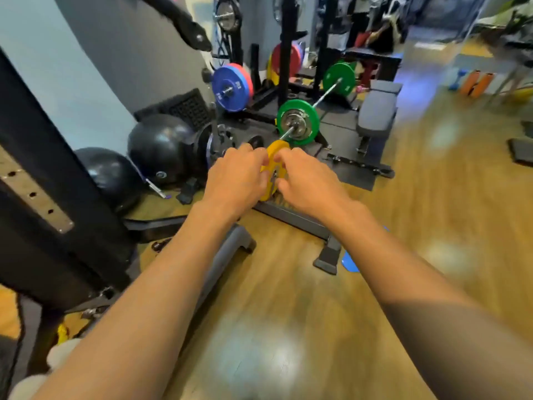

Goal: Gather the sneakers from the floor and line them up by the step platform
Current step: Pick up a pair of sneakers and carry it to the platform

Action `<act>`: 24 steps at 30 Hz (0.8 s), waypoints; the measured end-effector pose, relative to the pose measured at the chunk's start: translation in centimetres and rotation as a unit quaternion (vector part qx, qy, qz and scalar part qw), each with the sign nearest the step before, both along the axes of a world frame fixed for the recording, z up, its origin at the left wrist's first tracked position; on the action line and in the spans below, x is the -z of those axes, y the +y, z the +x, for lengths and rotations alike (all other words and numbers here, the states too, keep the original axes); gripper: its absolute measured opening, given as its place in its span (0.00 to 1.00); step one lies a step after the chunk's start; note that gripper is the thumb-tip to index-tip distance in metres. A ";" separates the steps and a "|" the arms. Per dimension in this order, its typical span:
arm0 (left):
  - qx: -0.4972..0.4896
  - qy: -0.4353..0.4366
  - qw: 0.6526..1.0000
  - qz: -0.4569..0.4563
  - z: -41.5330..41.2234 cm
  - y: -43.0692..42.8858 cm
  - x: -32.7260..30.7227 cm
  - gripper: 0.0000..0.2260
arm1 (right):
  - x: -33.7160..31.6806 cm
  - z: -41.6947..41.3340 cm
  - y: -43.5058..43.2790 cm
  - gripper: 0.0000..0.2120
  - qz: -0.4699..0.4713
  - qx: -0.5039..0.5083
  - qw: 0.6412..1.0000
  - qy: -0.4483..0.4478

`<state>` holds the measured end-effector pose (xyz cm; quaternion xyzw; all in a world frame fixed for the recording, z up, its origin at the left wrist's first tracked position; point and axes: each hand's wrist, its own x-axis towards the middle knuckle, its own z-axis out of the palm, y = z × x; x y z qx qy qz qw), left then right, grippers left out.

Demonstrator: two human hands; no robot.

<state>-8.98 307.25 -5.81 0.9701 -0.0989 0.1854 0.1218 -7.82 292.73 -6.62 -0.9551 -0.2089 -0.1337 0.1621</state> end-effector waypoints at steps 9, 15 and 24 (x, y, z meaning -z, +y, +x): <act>0.239 -0.077 0.966 -0.068 -0.3 -28.9 -9.6 0.10 | -9.3 -7.9 -29.0 0.15 0.047 0.234 0.966 -0.098; 0.373 -0.129 0.915 -0.080 -0.4 -44.4 -15.0 0.10 | -14.3 -11.6 -42.6 0.15 0.025 0.363 0.918 -0.161; 0.520 -0.124 0.841 -0.082 3.3 -67.3 -18.6 0.09 | -17.1 -11.8 -60.3 0.13 -0.029 0.509 0.846 -0.159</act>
